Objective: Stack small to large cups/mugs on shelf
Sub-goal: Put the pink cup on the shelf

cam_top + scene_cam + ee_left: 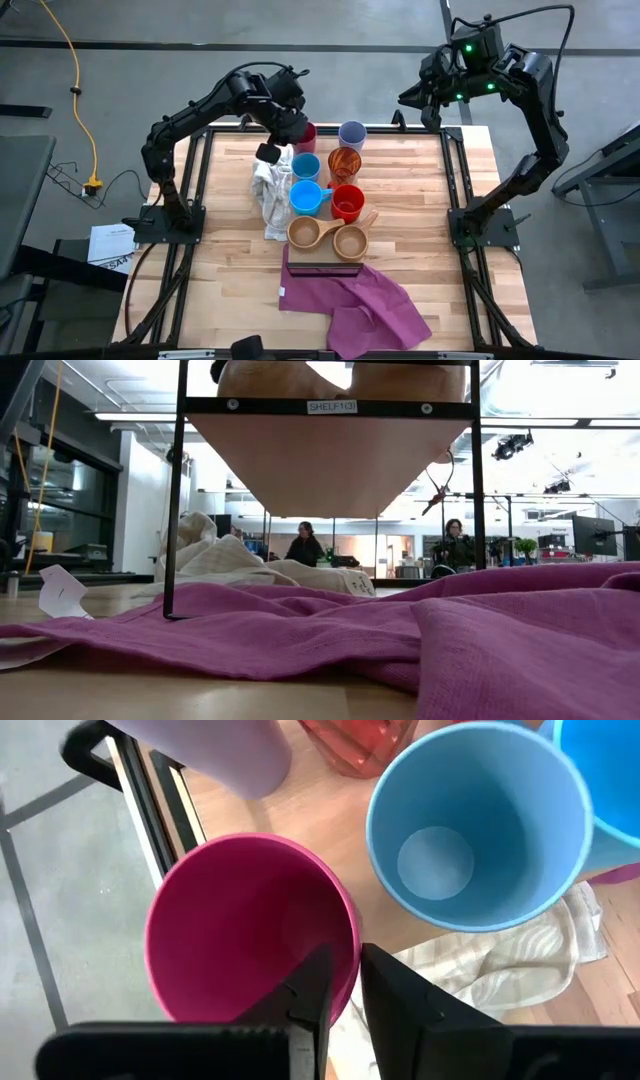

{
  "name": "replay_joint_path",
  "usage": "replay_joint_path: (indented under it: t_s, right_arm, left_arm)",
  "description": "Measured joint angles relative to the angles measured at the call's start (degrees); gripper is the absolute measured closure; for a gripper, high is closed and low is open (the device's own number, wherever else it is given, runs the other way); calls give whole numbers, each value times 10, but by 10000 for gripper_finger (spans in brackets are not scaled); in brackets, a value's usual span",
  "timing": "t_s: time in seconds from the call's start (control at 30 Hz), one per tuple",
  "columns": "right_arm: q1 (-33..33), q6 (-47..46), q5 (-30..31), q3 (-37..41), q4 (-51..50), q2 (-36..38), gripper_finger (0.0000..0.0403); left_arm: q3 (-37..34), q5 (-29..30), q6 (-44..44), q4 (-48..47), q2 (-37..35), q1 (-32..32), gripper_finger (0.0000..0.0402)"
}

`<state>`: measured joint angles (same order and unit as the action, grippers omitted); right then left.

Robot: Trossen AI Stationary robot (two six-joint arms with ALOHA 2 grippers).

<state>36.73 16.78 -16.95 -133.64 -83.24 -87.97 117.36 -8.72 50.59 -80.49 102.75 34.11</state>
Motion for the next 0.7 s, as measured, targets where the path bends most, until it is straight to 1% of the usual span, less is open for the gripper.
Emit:
replay_joint_path:
  t_s: [0.33, 0.53, 0.7]
  right_arm:
    - [0, 0, 0, 0, -3, 0, 357]
    - [0, 2, 0, 0, -3, 0, 357]
    - [0, 2, 0, 0, -3, 0, 357]
  left_arm:
    - [0, 2, 3, 16, 14, 0, 355]
    - [20, 2, 4, 25, 14, 0, 355]
    - [31, -14, 3, 22, 14, 0, 355]
